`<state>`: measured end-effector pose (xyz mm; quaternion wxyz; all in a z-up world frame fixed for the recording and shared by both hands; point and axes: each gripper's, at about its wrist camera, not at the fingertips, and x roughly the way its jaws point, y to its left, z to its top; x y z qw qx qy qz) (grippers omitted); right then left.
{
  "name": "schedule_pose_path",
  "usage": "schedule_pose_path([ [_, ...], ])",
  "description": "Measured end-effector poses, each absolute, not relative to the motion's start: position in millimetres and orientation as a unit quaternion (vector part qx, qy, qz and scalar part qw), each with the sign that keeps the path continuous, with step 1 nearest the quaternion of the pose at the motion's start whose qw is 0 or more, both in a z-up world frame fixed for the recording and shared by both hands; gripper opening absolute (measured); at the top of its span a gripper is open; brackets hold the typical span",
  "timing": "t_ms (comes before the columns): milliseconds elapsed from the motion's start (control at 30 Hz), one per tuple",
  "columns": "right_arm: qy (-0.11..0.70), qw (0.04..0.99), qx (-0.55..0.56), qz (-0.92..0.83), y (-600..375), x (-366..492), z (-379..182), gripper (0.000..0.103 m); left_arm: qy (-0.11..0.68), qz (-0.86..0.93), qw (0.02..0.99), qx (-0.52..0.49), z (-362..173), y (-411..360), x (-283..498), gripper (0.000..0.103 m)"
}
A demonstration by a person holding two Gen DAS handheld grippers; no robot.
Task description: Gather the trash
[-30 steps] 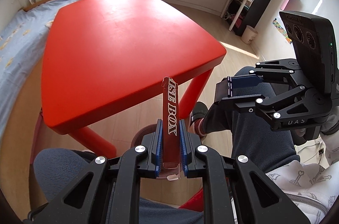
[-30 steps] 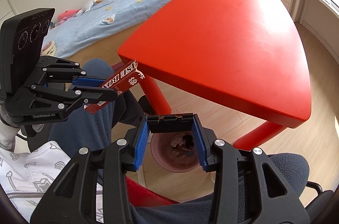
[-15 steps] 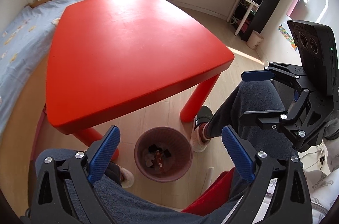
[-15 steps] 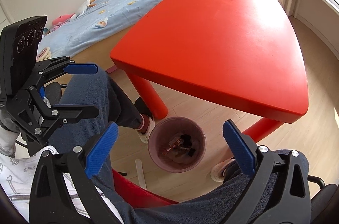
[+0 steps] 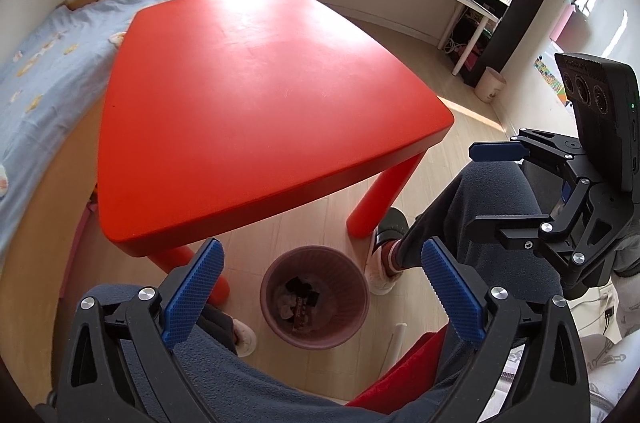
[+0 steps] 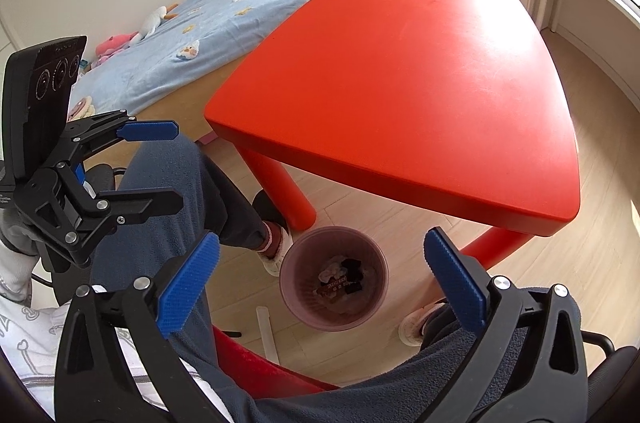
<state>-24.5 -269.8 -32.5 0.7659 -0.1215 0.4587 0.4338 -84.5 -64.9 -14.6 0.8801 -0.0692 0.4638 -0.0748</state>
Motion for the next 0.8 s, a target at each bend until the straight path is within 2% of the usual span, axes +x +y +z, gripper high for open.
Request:
schedule_pose_path([
  [800,0.390,0.827,-0.093,0.393,-240,65,24,0.100,0.394,-0.044,0.916,-0.062,29,-24,-14,0.097],
])
